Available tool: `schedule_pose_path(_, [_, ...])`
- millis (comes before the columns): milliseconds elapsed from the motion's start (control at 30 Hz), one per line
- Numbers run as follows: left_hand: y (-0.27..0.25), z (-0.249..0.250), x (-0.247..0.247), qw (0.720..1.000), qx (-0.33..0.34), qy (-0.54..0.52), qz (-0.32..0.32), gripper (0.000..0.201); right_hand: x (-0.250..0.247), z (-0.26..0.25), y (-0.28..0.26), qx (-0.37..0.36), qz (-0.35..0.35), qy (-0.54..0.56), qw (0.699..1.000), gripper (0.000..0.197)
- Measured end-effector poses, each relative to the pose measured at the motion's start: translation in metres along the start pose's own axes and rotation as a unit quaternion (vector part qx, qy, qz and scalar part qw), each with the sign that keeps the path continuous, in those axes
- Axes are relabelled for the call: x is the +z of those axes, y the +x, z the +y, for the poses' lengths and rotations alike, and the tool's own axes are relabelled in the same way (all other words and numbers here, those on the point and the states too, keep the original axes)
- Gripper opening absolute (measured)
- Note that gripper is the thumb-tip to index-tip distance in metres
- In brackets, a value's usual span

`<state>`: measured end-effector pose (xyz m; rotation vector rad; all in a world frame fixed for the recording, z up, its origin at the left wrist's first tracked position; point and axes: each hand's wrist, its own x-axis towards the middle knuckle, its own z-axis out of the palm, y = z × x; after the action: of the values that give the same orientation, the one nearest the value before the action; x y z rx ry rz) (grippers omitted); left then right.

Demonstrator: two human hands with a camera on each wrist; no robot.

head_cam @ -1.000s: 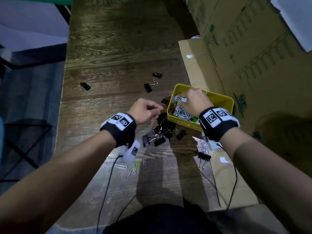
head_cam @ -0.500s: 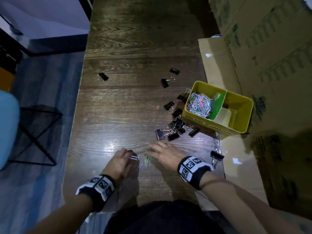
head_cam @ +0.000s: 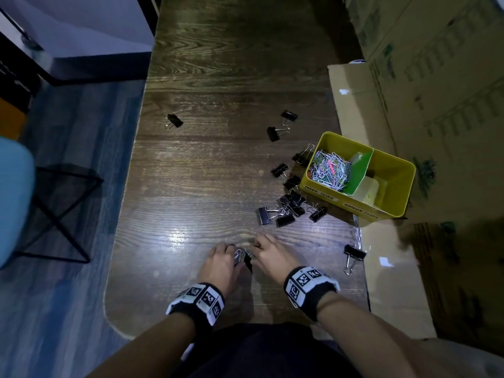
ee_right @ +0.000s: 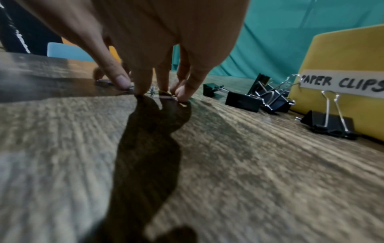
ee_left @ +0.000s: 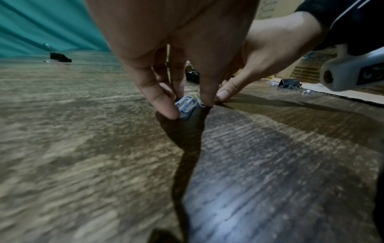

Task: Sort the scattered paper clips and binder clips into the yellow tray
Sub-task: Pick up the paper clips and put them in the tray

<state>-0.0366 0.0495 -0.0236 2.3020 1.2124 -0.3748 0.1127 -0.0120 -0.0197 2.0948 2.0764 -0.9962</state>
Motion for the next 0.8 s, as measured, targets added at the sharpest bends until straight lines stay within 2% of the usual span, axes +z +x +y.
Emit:
schedule_pose_path(133, [0.005, 0.004, 0.002, 0.999, 0.031, 0.019, 0.001, 0.026, 0.004, -0.005, -0.001, -0.006, -0.016, -0.045, 0.999, 0.039])
schedule_pose_path(333, [0.010, 0.010, -0.004, 0.989, 0.056, 0.127, -0.055, 0.040, -0.002, -0.010, -0.002, -0.031, -0.029, -0.112, 0.993, 0.034])
schedule_pose_path(533, [0.011, 0.017, -0.011, 0.974, 0.077, 0.187, -0.105, 0.040, -0.003, -0.012, -0.006, -0.040, -0.051, -0.140, 0.988, 0.033])
schedule_pose_path(633, [0.012, 0.021, -0.013, 0.970, 0.072, 0.207, -0.107, 0.038, -0.005, -0.014, -0.006, -0.051, -0.053, -0.152, 0.986, 0.030])
schedule_pose_path(800, [0.015, 0.029, -0.019, 0.979, 0.030, 0.171, -0.107, 0.035, -0.010, -0.014, -0.005, -0.056, -0.050, -0.145, 0.987, 0.029])
